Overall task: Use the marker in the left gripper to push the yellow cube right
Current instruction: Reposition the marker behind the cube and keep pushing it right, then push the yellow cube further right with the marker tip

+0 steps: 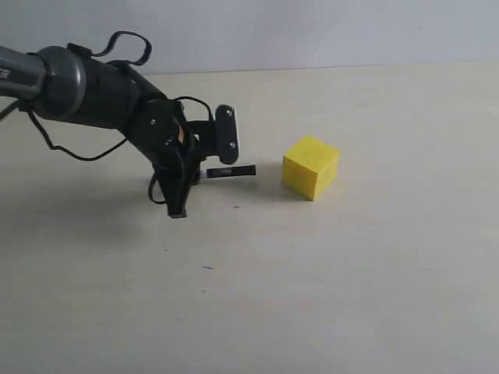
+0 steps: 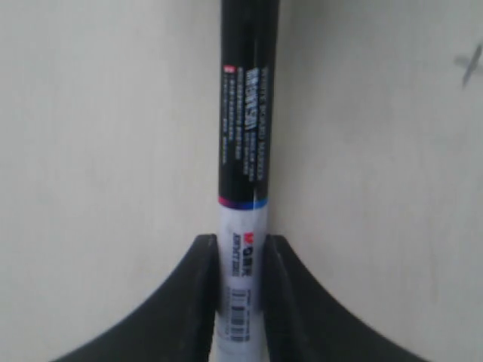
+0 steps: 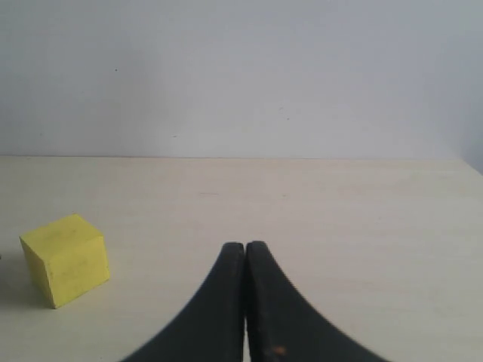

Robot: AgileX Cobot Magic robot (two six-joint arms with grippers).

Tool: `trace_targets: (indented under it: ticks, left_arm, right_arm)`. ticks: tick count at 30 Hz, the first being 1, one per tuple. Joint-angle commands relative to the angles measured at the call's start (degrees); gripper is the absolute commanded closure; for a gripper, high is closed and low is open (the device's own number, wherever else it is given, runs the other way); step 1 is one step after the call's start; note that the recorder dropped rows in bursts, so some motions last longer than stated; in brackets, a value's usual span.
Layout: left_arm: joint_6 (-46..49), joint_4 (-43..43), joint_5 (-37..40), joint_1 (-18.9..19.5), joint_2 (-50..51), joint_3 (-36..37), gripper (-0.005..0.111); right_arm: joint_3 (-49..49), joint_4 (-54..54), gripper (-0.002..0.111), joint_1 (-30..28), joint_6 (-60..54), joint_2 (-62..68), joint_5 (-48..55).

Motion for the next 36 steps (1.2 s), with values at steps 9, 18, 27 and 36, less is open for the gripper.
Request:
trace_targets:
  ticks: [9,18,27,36]
  left_arm:
    - [-4.6,-0.5,4.5,-7.4,4.3,-11.6,0.107]
    - [-4.7,0.1,13.2,-6.8,4.4,-11.9,0.107]
    - [-4.8,-0.3,11.0,-11.5,8.2,-18.6,0.107]
    - [-6.5,1.8,20.3,-11.4,8.7,-21.3,0.107]
  right_arm:
    - [0.3,0.0,0.108,-0.2,0.2,-0.3,-0.8]
    - [0.3,0.0,0.108,-0.2,0.2,-0.3,-0.8]
    - [0.3,0.0,0.108,-0.2,0.2,-0.3,-0.8]
    - [0.3,0.0,0.108,-0.2,0.2,-0.3,-0.8]
